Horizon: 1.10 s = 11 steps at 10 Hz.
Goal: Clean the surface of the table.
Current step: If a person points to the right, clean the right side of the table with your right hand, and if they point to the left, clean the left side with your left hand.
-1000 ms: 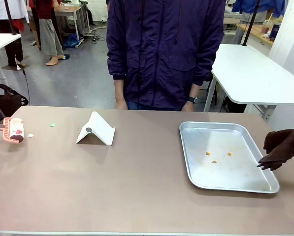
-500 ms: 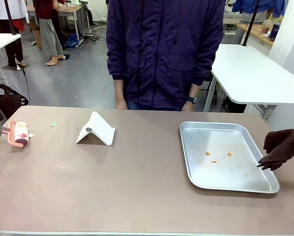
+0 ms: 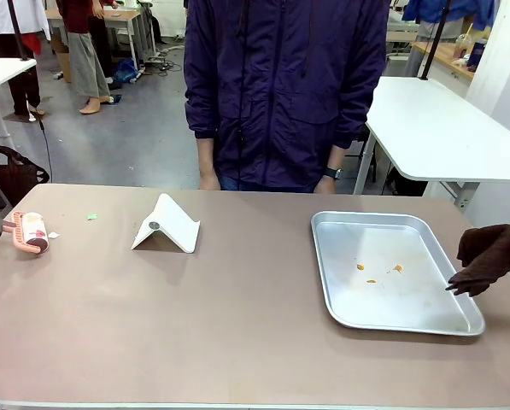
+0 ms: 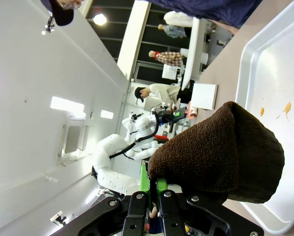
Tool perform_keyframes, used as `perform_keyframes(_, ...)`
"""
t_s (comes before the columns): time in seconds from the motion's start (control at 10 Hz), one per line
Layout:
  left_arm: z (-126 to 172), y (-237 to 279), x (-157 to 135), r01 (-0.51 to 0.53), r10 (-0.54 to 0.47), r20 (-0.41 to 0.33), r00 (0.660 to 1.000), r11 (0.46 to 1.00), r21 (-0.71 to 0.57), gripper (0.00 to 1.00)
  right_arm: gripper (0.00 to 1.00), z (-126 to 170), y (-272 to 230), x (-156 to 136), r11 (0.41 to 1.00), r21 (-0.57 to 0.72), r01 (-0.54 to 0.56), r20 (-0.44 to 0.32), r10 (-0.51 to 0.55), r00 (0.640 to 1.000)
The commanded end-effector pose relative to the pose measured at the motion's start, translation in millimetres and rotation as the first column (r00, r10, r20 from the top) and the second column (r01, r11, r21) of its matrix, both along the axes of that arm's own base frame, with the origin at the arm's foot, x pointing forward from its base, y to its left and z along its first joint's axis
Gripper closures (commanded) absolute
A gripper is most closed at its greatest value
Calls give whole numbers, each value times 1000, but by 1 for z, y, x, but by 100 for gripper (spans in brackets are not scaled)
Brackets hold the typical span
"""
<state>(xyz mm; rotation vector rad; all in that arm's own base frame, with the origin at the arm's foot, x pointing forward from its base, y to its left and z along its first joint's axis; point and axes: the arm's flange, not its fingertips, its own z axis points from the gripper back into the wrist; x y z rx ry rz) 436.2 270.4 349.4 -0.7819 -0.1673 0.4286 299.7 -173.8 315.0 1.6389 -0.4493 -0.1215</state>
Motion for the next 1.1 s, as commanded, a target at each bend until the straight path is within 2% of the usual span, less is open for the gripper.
perform_keyframes(0.0, 2, -10, 1, -33, 34, -51, 998, 999, 9, 78, 100, 6, 0, -1, 1000, -2, 0, -7, 0, 1000)
perform_keyframes(0.3, -4, -22, 3, -34, 38, -55, 998, 997, 74, 78, 100, 6, 0, -1, 1000, -2, 0, -7, 0, 1000)
perform_keyframes(0.7, -13, -44, 6, 22, -15, -60, 998, 993, 114, 78, 100, 6, 0, -1, 1000, -2, 0, -7, 0, 1000)
perform_keyframes(1.0, -7, -63, 17, 38, -37, -8, 999, 989, 140, 78, 100, 6, 0, -1, 1000, -2, 0, -7, 0, 1000)
